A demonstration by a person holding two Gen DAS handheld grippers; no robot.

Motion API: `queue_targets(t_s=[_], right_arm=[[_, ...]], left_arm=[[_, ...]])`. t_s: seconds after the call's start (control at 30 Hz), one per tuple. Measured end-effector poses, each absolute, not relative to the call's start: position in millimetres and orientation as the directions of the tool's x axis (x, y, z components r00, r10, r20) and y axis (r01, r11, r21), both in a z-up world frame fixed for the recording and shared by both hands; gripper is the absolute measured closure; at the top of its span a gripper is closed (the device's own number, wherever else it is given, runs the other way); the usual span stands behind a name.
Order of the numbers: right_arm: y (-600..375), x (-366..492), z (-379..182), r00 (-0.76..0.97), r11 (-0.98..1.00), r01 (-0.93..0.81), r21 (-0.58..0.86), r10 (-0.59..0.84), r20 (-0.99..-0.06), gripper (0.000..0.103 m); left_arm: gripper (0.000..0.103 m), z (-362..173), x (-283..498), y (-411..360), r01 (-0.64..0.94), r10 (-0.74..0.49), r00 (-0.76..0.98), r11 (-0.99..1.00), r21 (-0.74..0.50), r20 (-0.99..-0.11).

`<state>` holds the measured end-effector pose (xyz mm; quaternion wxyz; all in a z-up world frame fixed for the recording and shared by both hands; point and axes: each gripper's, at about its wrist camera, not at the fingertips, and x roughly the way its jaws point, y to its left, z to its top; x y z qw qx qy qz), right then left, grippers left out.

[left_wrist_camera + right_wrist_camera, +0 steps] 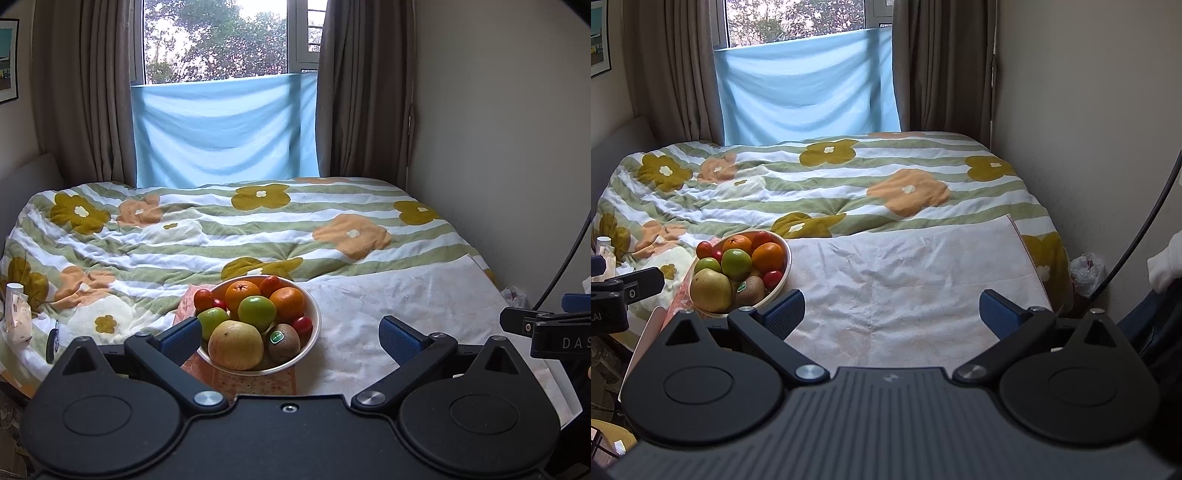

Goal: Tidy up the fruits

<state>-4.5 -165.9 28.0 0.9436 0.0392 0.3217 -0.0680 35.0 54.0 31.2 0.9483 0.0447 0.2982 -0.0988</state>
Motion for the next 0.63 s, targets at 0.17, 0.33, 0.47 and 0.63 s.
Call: queue_targets(t_s=[0.17,0.33,0.47,0.63], right_arm=[[-166.5,-4.5,27.9,0.784,0.988,0.153,0.03,-0.103,-0.612,0.0],[-167.1,-4.5,27.8,0.784,0.988,0.152,0.031,-0.101,-0.613,0.0],[-166.5,-3.9,26.3,0.783,0.988,0.151,0.033,-0.099,-0.614,0.0],[-166.8,-4.0,26.3,0.783,0.988,0.152,0.032,-0.1,-0.614,0.0]], left_arm=[[0.0,31.4,32.1,50.5,0.215,-0.151,0.81,0.976,0.047,-0.567],[0.0,30.6,30.5,48.0,0.204,-0.139,0.813,0.977,0.054,-0.565],[0.0,29.2,31.3,47.9,0.206,-0.146,0.806,0.978,0.041,-0.573],[0.0,28.0,30.7,47.8,0.203,-0.143,0.806,0.978,0.04,-0.575]])
